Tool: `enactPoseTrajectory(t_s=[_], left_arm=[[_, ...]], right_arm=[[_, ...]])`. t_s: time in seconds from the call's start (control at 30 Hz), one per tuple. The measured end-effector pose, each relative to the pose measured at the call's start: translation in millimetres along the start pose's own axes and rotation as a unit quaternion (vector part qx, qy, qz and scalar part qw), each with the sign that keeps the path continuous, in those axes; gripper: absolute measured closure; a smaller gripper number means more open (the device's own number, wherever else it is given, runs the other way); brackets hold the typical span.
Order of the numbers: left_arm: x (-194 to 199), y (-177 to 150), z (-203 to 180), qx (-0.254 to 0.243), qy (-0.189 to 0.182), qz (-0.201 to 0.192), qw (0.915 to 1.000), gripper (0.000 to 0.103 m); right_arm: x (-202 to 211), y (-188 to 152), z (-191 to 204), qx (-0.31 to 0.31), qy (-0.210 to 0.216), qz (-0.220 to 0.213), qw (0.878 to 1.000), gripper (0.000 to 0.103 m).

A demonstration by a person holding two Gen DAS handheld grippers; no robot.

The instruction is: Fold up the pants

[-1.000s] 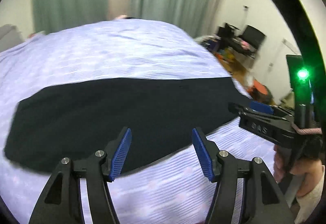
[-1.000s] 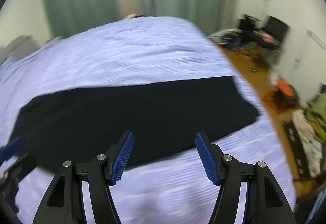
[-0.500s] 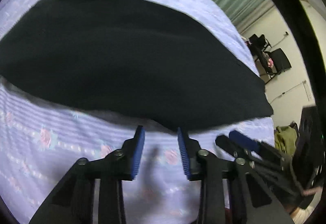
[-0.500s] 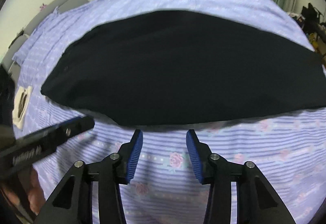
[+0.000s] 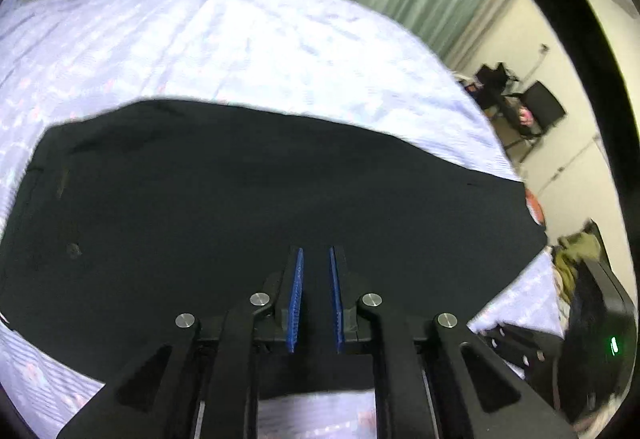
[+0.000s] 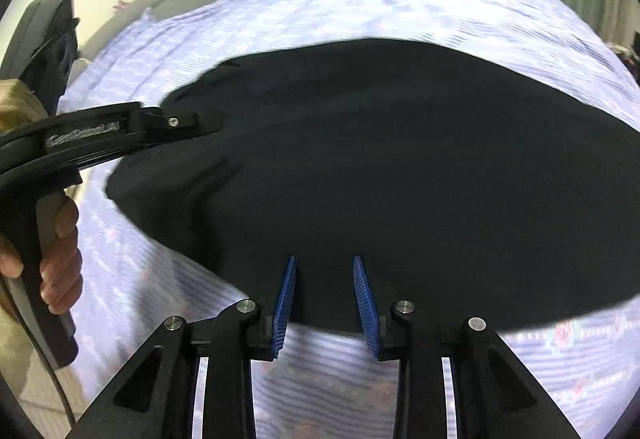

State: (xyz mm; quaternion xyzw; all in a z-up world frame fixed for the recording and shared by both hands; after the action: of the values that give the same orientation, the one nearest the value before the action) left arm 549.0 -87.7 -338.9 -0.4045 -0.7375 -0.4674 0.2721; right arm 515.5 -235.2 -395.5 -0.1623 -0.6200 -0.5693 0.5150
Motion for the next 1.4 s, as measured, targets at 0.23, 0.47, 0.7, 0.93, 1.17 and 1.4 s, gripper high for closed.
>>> enactPoseTrajectory(t_s=[0.23, 0.47, 0.7, 0.93, 1.17, 1.4], left_arm=[[5, -88, 28, 0.077, -0.007, 0.079, 0.9939, 0.075], [-23, -84, 67, 0.224, -0.053, 0.089, 0.9691, 0.046], [-14, -45, 71, 0.243, -0.052, 0.053, 0.9672, 0.087], [-10, 14, 44, 0.185, -0.045, 0.028, 0.9814, 0.087], [-33, 57, 20, 0.171, -0.041, 0.039, 0.9837, 0.087], [-43, 58, 28, 0.161, -0.038, 0.06, 0.9844, 0.087]], right_arm=[[7, -34, 16, -0.025, -0.003, 0.023, 0.999, 0.071], [-2, -65, 17, -0.072, -0.003, 0.053, 0.996, 0.065], [-2, -64, 14, -0.067, -0.005, 0.05, 0.996, 0.064], [10, -10, 24, -0.034, 0.017, -0.019, 0.999, 0.064], [2, 58, 23, 0.0, 0.021, -0.08, 0.997, 0.058], [-10, 89, 35, 0.036, 0.047, -0.088, 0.994, 0.057]])
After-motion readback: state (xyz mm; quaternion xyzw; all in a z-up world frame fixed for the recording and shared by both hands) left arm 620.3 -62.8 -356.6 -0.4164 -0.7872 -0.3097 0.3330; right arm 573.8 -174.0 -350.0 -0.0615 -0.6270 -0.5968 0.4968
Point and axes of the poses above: each gripper's, at about its wrist camera, not at the fingertips, and x roughly against the way its jaws point, z to its left, y to its top, the point moved 8 cm from there along -x, roughly the way its jaws point, and after that the axes turned 12 degrees about x, right-handed, at the moved point
